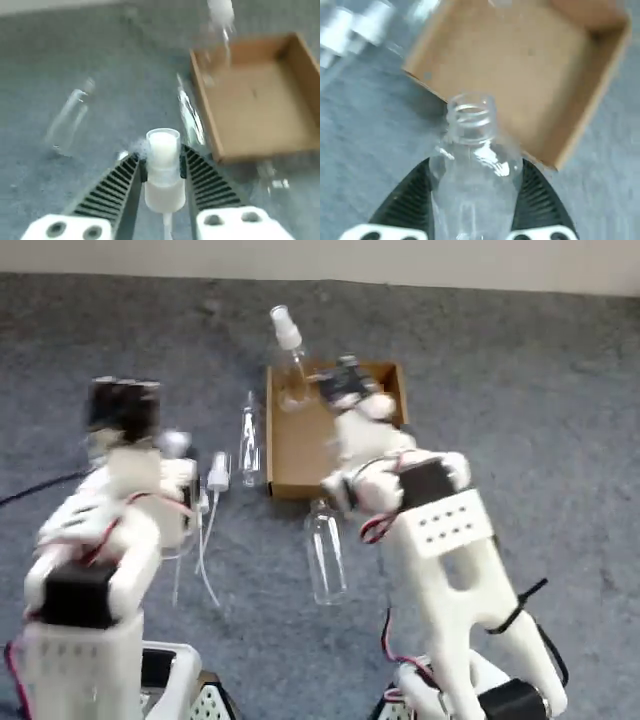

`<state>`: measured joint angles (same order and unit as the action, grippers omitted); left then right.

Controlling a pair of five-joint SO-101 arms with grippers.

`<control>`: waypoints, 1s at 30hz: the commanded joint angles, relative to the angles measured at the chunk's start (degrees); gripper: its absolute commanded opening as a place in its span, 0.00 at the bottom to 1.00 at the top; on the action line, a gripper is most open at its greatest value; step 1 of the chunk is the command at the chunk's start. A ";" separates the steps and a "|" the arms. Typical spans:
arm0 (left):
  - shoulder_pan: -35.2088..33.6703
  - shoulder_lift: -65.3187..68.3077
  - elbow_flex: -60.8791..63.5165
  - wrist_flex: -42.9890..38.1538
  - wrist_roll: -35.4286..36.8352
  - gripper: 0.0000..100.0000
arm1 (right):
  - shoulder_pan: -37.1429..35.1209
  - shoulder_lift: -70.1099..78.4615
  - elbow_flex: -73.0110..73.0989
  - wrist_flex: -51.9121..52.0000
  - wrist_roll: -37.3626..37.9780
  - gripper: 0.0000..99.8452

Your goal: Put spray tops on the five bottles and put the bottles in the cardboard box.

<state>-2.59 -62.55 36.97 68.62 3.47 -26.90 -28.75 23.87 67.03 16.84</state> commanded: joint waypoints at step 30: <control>-6.73 -17.45 4.18 -18.64 30.68 0.00 | -23.60 -20.79 28.62 -23.34 -0.70 0.00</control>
<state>-10.68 -79.87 40.92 51.21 33.71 -50.02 -47.56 53.14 44.97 16.84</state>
